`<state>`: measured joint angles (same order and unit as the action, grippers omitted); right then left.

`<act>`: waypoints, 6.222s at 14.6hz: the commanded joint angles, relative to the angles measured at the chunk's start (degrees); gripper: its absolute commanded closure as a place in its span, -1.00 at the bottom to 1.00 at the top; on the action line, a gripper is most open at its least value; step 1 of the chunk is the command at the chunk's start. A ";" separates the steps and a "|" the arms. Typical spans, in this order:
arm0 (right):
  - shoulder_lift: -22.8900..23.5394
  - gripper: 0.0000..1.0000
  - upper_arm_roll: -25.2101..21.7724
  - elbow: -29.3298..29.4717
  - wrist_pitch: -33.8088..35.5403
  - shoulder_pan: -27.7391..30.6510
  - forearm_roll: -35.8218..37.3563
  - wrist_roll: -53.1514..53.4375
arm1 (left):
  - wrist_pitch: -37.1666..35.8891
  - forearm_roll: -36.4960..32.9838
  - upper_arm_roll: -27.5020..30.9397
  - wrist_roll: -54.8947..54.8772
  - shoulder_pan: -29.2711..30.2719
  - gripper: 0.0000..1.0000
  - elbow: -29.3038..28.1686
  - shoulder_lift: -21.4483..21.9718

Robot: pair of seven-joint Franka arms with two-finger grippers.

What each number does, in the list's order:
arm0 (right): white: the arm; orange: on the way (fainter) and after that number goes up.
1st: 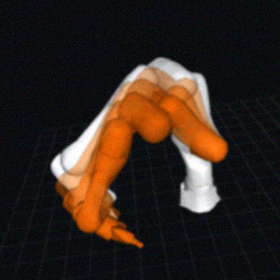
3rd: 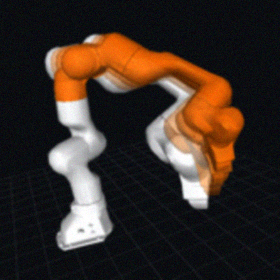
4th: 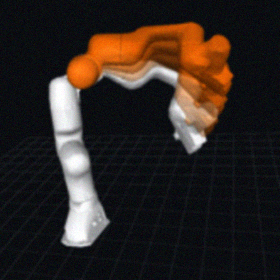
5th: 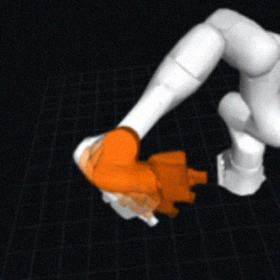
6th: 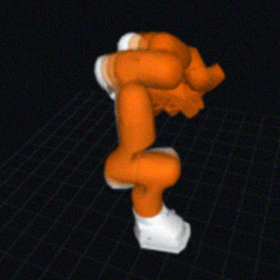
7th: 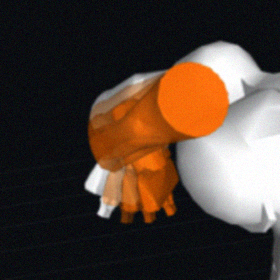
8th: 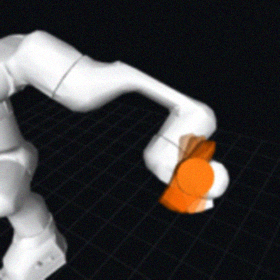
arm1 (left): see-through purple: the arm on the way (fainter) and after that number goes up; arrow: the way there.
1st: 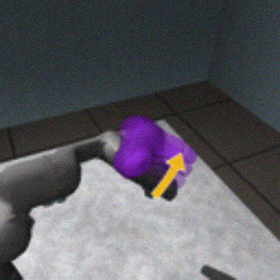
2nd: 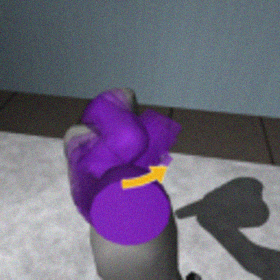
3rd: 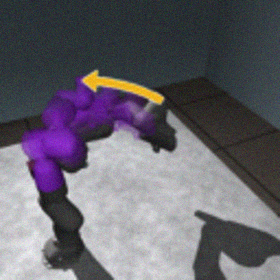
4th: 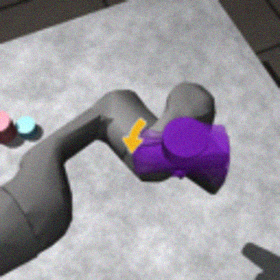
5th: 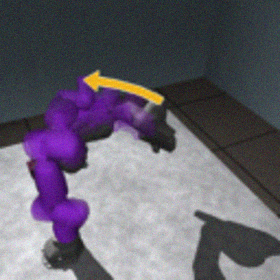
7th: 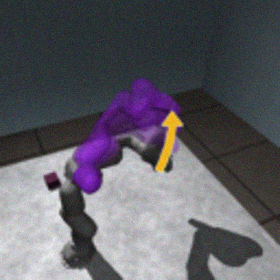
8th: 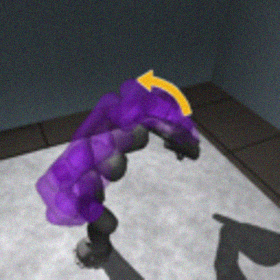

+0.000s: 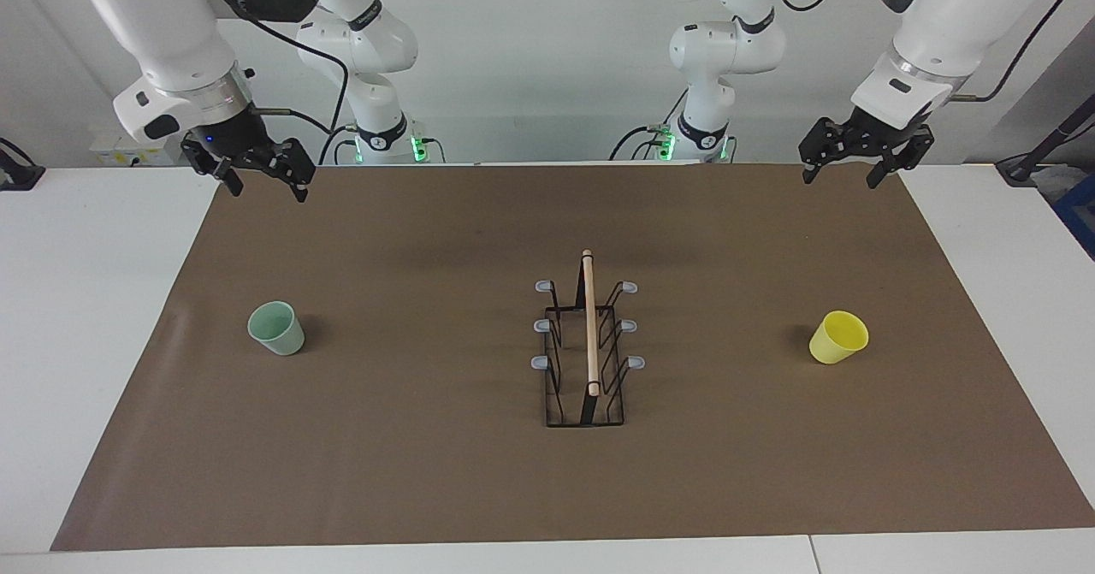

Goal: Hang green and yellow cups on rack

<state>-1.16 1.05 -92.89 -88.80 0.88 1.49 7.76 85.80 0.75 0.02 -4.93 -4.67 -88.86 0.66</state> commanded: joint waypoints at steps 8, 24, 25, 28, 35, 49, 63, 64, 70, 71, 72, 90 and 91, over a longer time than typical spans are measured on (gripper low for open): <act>-1.91 -1.00 0.09 -2.65 -1.02 0.70 -0.26 0.33 | 0.07 0.57 -0.37 0.63 0.45 -1.00 -1.93 1.54; 30.06 -1.00 0.18 15.90 -7.96 1.41 2.80 -10.28 | 10.61 8.29 -0.28 10.98 10.28 -1.00 -4.75 -6.36; 31.99 -1.00 0.18 15.98 -8.14 0.54 6.21 -13.00 | 10.79 8.83 -0.19 13.70 10.64 -1.00 -4.31 -8.02; 36.23 -1.00 1.14 15.29 -8.23 -3.42 17.20 -21.09 | 13.06 11.03 -0.19 25.46 11.70 -1.00 -1.67 -12.25; 34.57 -1.00 1.93 3.17 -7.88 -8.17 38.56 -50.43 | 14.48 21.82 0.86 55.32 17.66 -1.00 12.00 -29.53; 32.54 -1.00 3.87 -12.49 -8.23 -10.72 59.31 -48.98 | 28.98 31.77 0.78 67.16 23.39 -1.00 0.19 -32.66; 32.89 0.16 3.78 -18.29 -7.88 -10.28 72.76 -44.93 | 33.71 43.37 0.69 59.51 21.73 -1.00 -17.31 -25.27; 32.80 0.71 3.78 -18.47 -7.88 -10.02 73.73 -45.02 | 35.38 44.16 0.60 59.51 21.11 -1.00 -18.01 -25.18; 32.63 1.00 3.96 -10.59 -6.12 -10.72 66.14 -44.76 | 39.26 44.96 0.60 59.08 18.29 -0.70 -19.86 -24.21; 32.45 1.00 3.96 -7.78 -5.77 -10.98 62.18 -45.37 | 39.26 44.96 0.60 58.99 18.20 -0.53 -19.95 -24.21; 32.45 1.00 3.96 -6.18 -5.07 -11.94 60.05 -45.38 | 39.26 44.96 0.60 58.55 17.94 0.13 -20.13 -24.12; 14.62 1.00 4.57 2.28 -22.29 -5.54 -14.63 -51.68 | 34.97 9.49 0.86 69.36 -2.70 1.00 -18.46 -6.91; 13.39 1.00 4.49 1.32 -23.08 -5.10 -18.85 -53.44 | 34.35 6.23 0.86 69.44 -5.24 1.00 -18.55 -5.77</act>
<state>15.58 4.85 -88.62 -109.76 -5.96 -9.75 -41.70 122.17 13.18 -0.14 64.16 -5.75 -105.58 -8.67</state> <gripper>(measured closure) 0.308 0.330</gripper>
